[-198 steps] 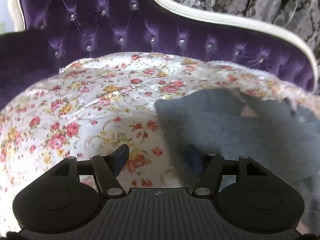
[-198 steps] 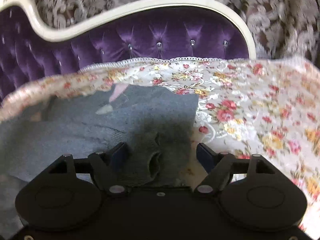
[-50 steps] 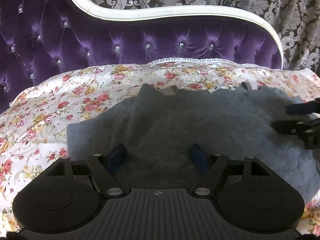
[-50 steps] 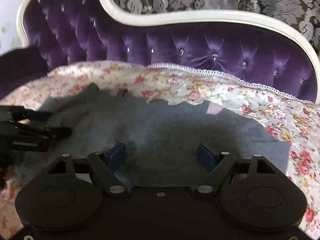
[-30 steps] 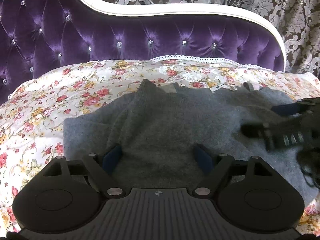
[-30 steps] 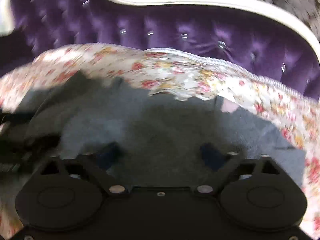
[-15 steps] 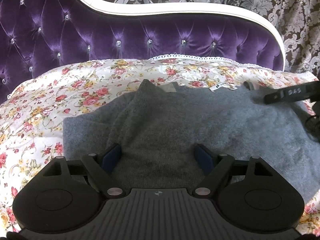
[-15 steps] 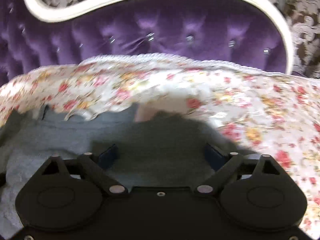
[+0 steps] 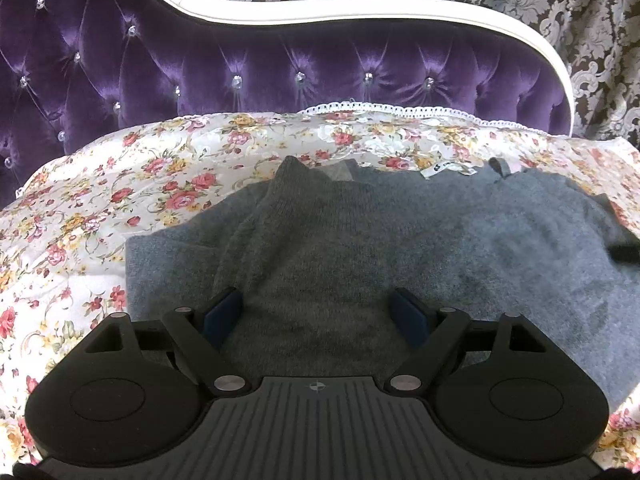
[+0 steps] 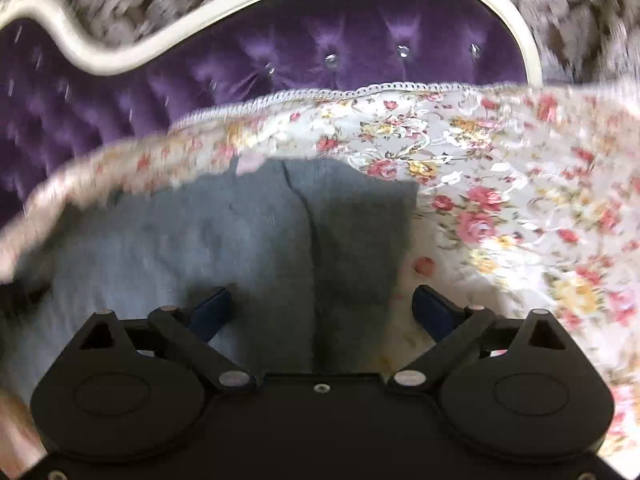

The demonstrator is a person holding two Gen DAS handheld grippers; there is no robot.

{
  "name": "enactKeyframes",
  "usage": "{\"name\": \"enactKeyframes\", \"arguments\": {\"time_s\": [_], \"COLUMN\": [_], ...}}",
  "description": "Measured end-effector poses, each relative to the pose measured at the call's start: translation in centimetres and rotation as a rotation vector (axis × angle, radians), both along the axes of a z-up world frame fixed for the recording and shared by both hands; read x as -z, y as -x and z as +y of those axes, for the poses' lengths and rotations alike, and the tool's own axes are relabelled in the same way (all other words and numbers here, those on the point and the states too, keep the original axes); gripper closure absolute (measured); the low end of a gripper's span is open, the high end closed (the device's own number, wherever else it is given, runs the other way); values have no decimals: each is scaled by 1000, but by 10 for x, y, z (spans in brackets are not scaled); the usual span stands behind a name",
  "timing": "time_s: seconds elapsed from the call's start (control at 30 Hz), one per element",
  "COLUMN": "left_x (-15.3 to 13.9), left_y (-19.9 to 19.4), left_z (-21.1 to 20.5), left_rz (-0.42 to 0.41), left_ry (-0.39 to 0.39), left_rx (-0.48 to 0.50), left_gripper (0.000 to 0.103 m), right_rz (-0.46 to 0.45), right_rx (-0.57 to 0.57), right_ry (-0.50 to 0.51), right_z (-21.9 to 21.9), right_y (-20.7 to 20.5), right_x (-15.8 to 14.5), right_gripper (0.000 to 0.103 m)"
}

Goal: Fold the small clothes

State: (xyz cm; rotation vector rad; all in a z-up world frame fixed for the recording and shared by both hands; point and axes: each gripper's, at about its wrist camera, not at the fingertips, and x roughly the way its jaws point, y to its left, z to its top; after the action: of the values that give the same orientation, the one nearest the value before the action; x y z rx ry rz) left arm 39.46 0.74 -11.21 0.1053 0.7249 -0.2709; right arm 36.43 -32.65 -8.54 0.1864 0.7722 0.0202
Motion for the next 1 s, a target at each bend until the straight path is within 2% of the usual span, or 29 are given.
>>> {"name": "enactKeyframes", "arguments": {"time_s": [0.07,0.27,0.43,0.57,0.67,0.83,0.9,0.93,1.0], "left_x": [-1,-20,-59,-76,-65,-34,-21,-17,-15], "left_y": [-4,-19,-13,-15,-22,-44,-51,-52,-55], "left_z": [-2,-5,-21,-60,-85,-105,-113,-115,-116], "left_rz": [16,134,79,73,103,190,206,188,203], "left_ry": [-9,-17,33,-51,-84,-43,-83,-92,-81], "left_rx": [3,11,-21,14,22,-27,-30,-34,-57], "left_gripper": [19,19,19,19,19,19,12,11,9], "right_rz": [-7,4,3,-1,6,1,-10,-14,-19], "right_rx": [-39,-64,-73,-83,-97,-104,-103,-103,-104], "right_ry": [44,14,13,8,6,1,0,-1,-6], "right_z": [5,-3,-2,-3,-4,-4,-4,-5,-6], "right_y": [3,-1,3,4,4,6,7,8,8], "right_x": [4,4,5,5,4,4,5,5,6], "right_gripper": [0,0,0,0,0,0,0,0,0]}}
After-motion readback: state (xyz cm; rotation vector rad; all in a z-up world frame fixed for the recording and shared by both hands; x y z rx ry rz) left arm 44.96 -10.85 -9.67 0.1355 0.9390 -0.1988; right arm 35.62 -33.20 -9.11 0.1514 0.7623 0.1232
